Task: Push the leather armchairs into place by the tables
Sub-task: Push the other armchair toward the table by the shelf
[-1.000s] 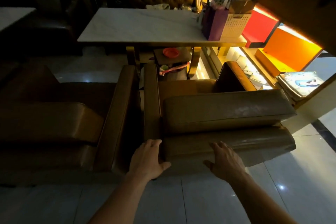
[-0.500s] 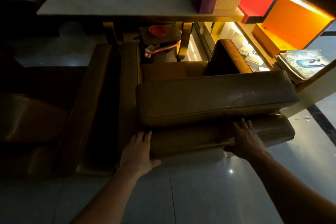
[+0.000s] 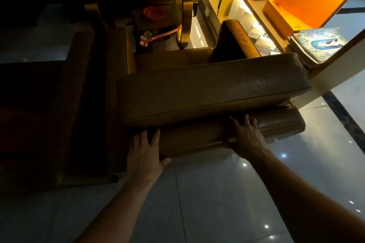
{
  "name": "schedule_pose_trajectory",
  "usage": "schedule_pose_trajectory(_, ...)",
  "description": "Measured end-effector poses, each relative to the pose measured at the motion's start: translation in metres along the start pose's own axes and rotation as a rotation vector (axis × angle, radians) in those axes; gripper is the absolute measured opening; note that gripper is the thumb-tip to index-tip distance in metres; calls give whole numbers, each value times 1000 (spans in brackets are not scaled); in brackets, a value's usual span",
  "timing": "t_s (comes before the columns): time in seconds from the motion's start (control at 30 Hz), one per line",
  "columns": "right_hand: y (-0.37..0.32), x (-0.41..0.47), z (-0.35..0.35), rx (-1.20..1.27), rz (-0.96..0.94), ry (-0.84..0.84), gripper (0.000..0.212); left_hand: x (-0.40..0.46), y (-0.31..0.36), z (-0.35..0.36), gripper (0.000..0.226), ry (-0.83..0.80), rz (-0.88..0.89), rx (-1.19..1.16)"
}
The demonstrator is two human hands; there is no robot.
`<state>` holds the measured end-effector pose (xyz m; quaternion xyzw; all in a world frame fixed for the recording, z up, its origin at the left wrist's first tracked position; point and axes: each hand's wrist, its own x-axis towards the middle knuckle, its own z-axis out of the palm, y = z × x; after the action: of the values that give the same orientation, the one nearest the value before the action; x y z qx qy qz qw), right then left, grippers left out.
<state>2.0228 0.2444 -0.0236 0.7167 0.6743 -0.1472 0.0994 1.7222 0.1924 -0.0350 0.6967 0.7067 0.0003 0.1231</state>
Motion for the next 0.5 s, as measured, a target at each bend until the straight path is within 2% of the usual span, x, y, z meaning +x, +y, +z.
schedule_pose_trajectory(0.27, 7, -2, 7, 8, -29, 20, 98, 6, -4, -2, 96, 49, -34, 9)
schedule_pose_trajectory(0.5, 5, -3, 16, -23, -12, 67, 97, 6, -5, -2, 90, 14, -34, -32)
